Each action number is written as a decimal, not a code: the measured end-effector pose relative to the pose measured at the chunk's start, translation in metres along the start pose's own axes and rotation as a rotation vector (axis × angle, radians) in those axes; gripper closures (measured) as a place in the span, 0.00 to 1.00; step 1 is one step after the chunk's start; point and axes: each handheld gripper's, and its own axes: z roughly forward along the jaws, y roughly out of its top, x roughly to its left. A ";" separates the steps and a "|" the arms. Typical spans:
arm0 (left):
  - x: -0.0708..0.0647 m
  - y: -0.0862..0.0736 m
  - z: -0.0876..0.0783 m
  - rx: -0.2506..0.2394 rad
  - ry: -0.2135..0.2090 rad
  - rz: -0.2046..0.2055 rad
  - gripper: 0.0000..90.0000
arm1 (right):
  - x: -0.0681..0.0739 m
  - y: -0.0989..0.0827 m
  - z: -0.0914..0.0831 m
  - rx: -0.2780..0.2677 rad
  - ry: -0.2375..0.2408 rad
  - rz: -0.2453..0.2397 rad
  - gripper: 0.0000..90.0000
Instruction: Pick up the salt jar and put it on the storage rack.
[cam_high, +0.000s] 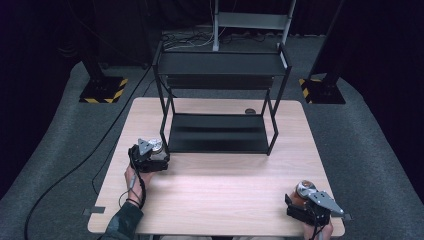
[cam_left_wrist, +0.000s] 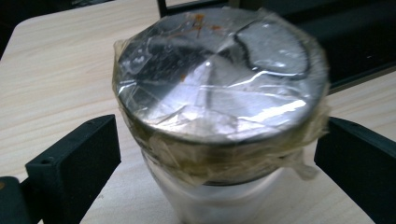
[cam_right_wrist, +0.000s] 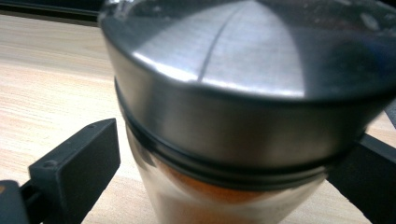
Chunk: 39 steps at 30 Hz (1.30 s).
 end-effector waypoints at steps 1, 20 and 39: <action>0.000 0.000 0.001 0.001 0.004 -0.001 0.02 | 0.000 0.000 0.000 0.000 0.000 0.000 0.00; 0.006 -0.013 0.007 -0.033 -0.023 -0.054 0.31 | -0.001 0.000 0.000 0.002 0.002 0.003 0.00; 0.008 -0.015 0.006 -0.043 -0.033 -0.058 0.34 | -0.001 0.000 0.000 0.001 0.000 0.004 0.00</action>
